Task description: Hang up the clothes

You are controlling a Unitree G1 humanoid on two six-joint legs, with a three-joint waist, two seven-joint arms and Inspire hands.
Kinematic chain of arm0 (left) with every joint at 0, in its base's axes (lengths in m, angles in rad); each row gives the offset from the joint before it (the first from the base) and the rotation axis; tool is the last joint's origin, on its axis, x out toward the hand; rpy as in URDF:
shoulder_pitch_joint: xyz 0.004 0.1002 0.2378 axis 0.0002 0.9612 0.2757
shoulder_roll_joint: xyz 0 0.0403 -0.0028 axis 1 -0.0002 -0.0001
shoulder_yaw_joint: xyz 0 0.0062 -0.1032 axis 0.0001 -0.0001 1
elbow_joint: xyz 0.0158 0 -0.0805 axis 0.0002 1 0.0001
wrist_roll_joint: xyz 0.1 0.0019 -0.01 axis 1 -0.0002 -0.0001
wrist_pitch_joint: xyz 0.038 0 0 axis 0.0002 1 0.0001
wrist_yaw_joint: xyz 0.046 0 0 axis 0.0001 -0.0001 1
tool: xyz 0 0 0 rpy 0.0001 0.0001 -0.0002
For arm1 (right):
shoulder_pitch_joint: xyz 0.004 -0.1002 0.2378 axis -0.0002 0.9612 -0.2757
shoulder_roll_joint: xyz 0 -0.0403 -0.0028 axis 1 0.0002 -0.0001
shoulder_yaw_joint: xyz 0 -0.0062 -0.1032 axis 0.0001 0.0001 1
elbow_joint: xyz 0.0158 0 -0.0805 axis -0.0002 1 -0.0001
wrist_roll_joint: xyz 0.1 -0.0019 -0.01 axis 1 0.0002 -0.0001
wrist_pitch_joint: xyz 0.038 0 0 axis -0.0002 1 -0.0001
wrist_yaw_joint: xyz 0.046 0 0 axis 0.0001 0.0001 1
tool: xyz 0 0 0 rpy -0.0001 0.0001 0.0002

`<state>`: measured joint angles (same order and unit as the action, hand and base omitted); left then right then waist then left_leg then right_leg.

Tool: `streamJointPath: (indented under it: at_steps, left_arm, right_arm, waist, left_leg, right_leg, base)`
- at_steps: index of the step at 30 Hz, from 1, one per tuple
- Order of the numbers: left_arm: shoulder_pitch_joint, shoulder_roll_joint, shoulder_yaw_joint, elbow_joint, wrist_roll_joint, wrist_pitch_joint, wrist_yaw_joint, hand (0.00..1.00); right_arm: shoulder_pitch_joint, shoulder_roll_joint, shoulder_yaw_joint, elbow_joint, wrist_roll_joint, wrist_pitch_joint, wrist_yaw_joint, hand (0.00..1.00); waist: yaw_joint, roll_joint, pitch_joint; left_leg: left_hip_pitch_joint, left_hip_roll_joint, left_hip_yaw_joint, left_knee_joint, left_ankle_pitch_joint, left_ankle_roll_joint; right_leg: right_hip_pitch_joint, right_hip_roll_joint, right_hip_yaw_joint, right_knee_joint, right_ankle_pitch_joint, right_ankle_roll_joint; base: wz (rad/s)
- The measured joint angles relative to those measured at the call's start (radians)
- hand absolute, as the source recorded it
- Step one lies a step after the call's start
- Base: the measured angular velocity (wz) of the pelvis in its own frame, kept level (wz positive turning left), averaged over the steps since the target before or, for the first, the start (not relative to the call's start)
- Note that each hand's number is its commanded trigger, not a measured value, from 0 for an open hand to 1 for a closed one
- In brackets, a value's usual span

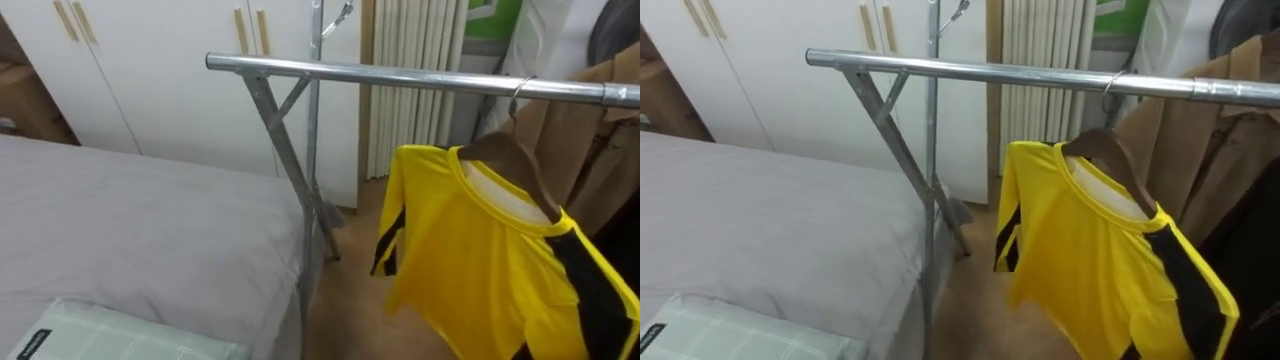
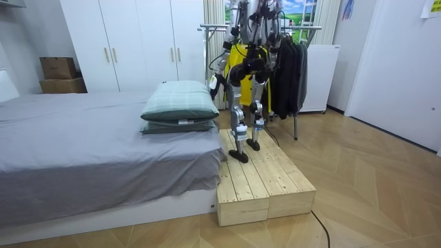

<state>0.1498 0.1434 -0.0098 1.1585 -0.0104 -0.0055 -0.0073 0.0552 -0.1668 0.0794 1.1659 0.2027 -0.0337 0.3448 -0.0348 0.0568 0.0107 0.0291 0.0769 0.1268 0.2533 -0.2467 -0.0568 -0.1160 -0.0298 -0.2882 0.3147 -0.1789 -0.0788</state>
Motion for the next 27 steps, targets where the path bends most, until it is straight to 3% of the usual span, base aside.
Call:
streamJointPath:
  at_steps: [2, 4, 5, 6, 7, 8, 9, 10, 12, 17, 20, 22, 23, 24, 25, 27]
  left_arm:
    - [-0.003, 0.002, -0.004, -0.017, 0.001, 0.0, -0.002, 0.0]
    - [-0.003, 0.007, -0.003, -0.031, 0.001, 0.0, -0.006, 0.0]
    - [-0.004, 0.016, -0.005, -0.031, 0.001, 0.002, -0.007, 0.0]
    - [-0.003, 0.026, -0.004, -0.03, 0.0, 0.006, -0.007, 0.0]
    - [-0.001, 0.026, -0.003, -0.03, 0.0, 0.008, -0.007, 0.0]
    - [0.004, 0.028, 0.005, -0.029, 0.002, 0.008, -0.007, 0.0]
    - [0.006, 0.031, 0.012, -0.028, 0.003, 0.008, -0.007, 0.0]
    - [0.008, 0.031, 0.018, -0.028, 0.002, 0.008, -0.007, 0.0]
    - [0.009, 0.029, 0.03, -0.025, 0.001, 0.018, -0.007, 0.0]
    - [0.022, 0.026, 0.091, -0.018, 0.001, 0.021, -0.006, 0.0]
    - [0.038, 0.022, 0.128, -0.013, -0.027, 0.017, -0.003, 0.0]
    - [0.045, 0.022, 0.136, 0.018, -0.037, 0.01, -0.003, 0.0]
    - [0.041, 0.019, 0.135, 0.034, -0.037, 0.01, -0.003, 0.0]
    - [0.038, 0.015, 0.133, 0.046, -0.037, 0.012, -0.002, 0.0]
    - [0.038, 0.014, 0.133, 0.049, -0.038, 0.012, -0.002, 0.0]
    - [0.036, 0.018, 0.134, 0.059, -0.039, 0.012, 0.0, 0.0]
  right_arm:
    - [-0.002, -0.005, 0.0, 0.001, -0.017, 0.001, -0.007, 0.0]
    - [-0.002, -0.006, -0.004, 0.006, -0.043, 0.001, -0.013, 0.0]
    - [-0.006, -0.008, -0.005, 0.01, -0.062, 0.003, -0.018, 0.0]
    - [-0.009, -0.012, -0.005, 0.013, -0.073, 0.005, -0.021, 0.0]
    - [-0.007, -0.013, -0.005, 0.013, -0.074, 0.006, -0.024, 0.0]
    - [-0.007, -0.013, -0.005, 0.014, -0.081, 0.013, -0.029, 0.0]
    - [-0.014, -0.015, -0.007, 0.018, -0.092, 0.015, -0.035, 0.0]
    - [-0.017, -0.015, -0.008, 0.024, -0.096, 0.018, -0.037, 0.0]
    - [-0.026, -0.015, -0.014, 0.041, -0.104, 0.038, -0.05, 0.0]
    - [-0.024, -0.011, -0.015, 0.055, -0.112, 0.057, -0.072, 0.0]
    - [-0.013, -0.009, -0.036, 0.054, -0.121, 0.069, -0.074, 0.0]
    - [-0.002, -0.011, -0.057, 0.046, -0.125, 0.078, -0.083, 0.0]
    - [0.004, -0.014, -0.068, 0.042, -0.129, 0.081, -0.09, 0.0]
    - [0.004, -0.014, -0.074, 0.039, -0.13, 0.081, -0.103, 0.0]
    - [0.004, -0.012, -0.074, 0.038, -0.13, 0.08, -0.109, 0.0]
    - [0.009, -0.004, -0.087, 0.041, -0.13, 0.079, -0.124, 0.0]
  waist:
    - [-0.001, 0.001, 0.0025]
    - [0.002, -0.004, 0.0029]
    - [0.0, -0.005, 0.0015]
    - [0.001, -0.005, 0.0027]
    - [0.005, -0.004, 0.0027]
    - [0.016, -0.005, 0.0024]
    - [0.017, -0.006, 0.0024]
    - [0.016, -0.006, 0.0023]
    - [0.019, -0.014, 0.0022]
    - [0.06, -0.043, -0.0016]
    - [0.071, -0.06, -0.0093]
    - [0.08, -0.059, -0.0141]
    - [0.08, -0.06, -0.0152]
    - [0.074, -0.061, -0.0147]
    - [0.067, -0.063, -0.0144]
    - [0.058, -0.068, -0.0104]
  left_leg:
    - [-0.03, 0.008, 0.031, 0.019, 0.011, -0.006]
    - [-0.043, 0.023, 0.13, 0.022, 0.038, -0.008]
    - [-0.051, 0.038, 0.212, 0.037, 0.047, -0.005]
    - [-0.059, 0.06, 0.292, 0.07, 0.047, -0.001]
    - [-0.058, 0.07, 0.332, 0.094, 0.044, 0.002]
    - [-0.053, 0.085, 0.388, 0.136, 0.031, 0.022]
    - [-0.052, 0.092, 0.421, 0.16, 0.023, 0.035]
    - [-0.05, 0.092, 0.427, 0.162, 0.02, 0.037]
    - [-0.037, 0.085, 0.453, 0.147, 0.02, 0.037]
    - [-0.02, 0.06, 0.442, 0.077, 0.022, 0.034]
    - [-0.015, 0.049, 0.419, 0.069, 0.021, 0.034]
    - [-0.017, 0.047, 0.403, 0.075, -0.019, 0.043]
    - [-0.018, 0.043, 0.378, 0.078, -0.035, 0.049]
    - [-0.019, 0.031, 0.347, 0.077, -0.038, 0.055]
    - [-0.019, 0.026, 0.33, 0.078, -0.037, 0.063]
    - [-0.018, -0.005, 0.225, 0.084, -0.027, 0.086]
  right_leg:
    - [0.01, -0.017, -0.062, -0.004, -0.01, -0.002]
    - [0.029, -0.041, -0.134, -0.007, -0.021, -0.005]
    - [0.036, -0.056, -0.192, -0.011, -0.032, -0.006]
    - [0.054, -0.069, -0.247, -0.012, -0.044, -0.005]
    - [0.067, -0.074, -0.275, -0.012, -0.05, -0.004]
    - [0.091, -0.083, -0.326, -0.012, -0.061, -0.003]
    - [0.109, -0.093, -0.379, -0.011, -0.071, 0.002]
    - [0.117, -0.096, -0.402, -0.011, -0.075, 0.005]
    - [0.148, -0.113, -0.492, -0.006, -0.091, 0.015]
    - [0.176, -0.128, -0.573, 0.012, -0.112, 0.033]
    - [0.206, -0.142, -0.624, 0.024, -0.116, 0.044]
    - [0.23, -0.163, -0.666, 0.07, -0.124, 0.061]
    - [0.232, -0.198, -0.685, 0.135, -0.127, 0.067]
    - [0.227, -0.238, -0.675, 0.215, -0.123, 0.072]
    - [0.225, -0.251, -0.65, 0.243, -0.119, 0.079]
    - [0.2, -0.257, -0.447, 0.325, -0.09, 0.091]
  base:
    - [1.05]
    - [1.22]
    - [1.42]
    - [1.43]
    - [1.39]
    - [1.35]
    - [1.37]
    - [1.33]
    - [1.2]
    - [0.6]
    - [0.48]
    - [0.47]
    - [0.71]
    - [0.78]
    - [0.94]
    - [1.18]
